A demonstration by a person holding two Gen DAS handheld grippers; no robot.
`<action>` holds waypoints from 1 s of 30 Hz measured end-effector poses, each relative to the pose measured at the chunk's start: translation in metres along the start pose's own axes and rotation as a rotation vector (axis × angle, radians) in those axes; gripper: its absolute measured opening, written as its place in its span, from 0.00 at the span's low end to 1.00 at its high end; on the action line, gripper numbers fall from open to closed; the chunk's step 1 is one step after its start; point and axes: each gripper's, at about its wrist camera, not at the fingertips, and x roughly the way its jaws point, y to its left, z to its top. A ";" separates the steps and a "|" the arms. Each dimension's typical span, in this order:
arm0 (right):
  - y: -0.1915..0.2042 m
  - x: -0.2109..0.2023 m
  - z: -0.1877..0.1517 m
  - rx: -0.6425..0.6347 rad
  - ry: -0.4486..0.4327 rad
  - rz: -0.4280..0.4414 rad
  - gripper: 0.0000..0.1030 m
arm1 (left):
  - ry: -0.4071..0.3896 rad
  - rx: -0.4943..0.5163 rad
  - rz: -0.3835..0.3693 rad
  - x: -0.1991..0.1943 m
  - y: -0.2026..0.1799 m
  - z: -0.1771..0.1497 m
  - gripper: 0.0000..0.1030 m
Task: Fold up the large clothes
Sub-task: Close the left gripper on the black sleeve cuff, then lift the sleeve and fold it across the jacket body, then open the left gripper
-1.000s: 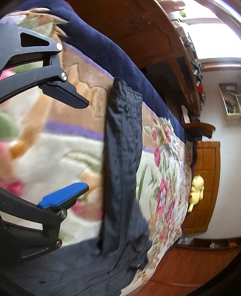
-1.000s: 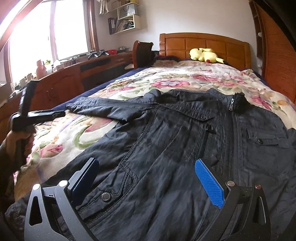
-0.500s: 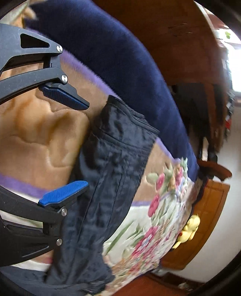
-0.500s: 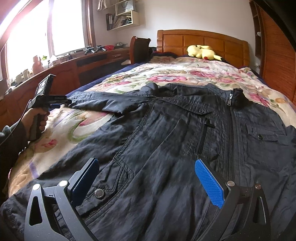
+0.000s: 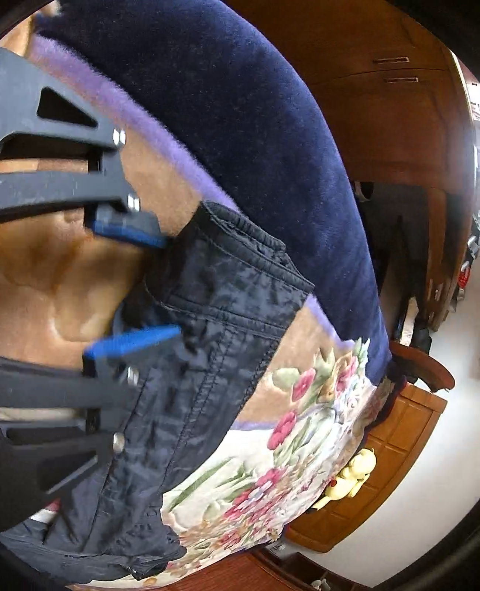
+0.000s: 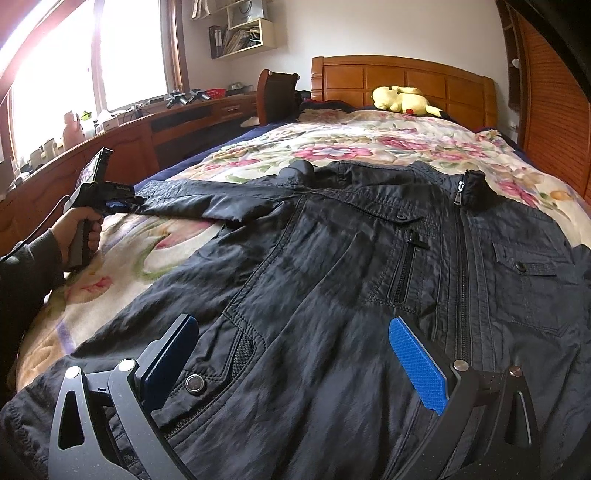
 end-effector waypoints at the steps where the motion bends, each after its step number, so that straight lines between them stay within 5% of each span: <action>1: 0.000 0.000 0.000 0.001 0.001 0.001 1.00 | -0.007 0.012 0.005 -0.002 -0.002 0.001 0.23; 5: -0.002 0.000 -0.001 0.008 -0.002 0.002 1.00 | -0.032 0.090 0.043 -0.009 -0.018 0.005 0.11; 9: -0.001 -0.003 -0.001 0.006 -0.013 -0.005 1.00 | -0.093 0.184 0.060 -0.037 -0.048 0.007 0.09; 20: -0.012 -0.070 -0.004 -0.004 -0.138 -0.036 1.00 | -0.219 0.433 -0.132 -0.177 -0.189 -0.024 0.09; 30: -0.033 -0.116 -0.022 -0.030 -0.165 -0.105 1.00 | -0.199 0.622 -0.321 -0.244 -0.294 -0.096 0.09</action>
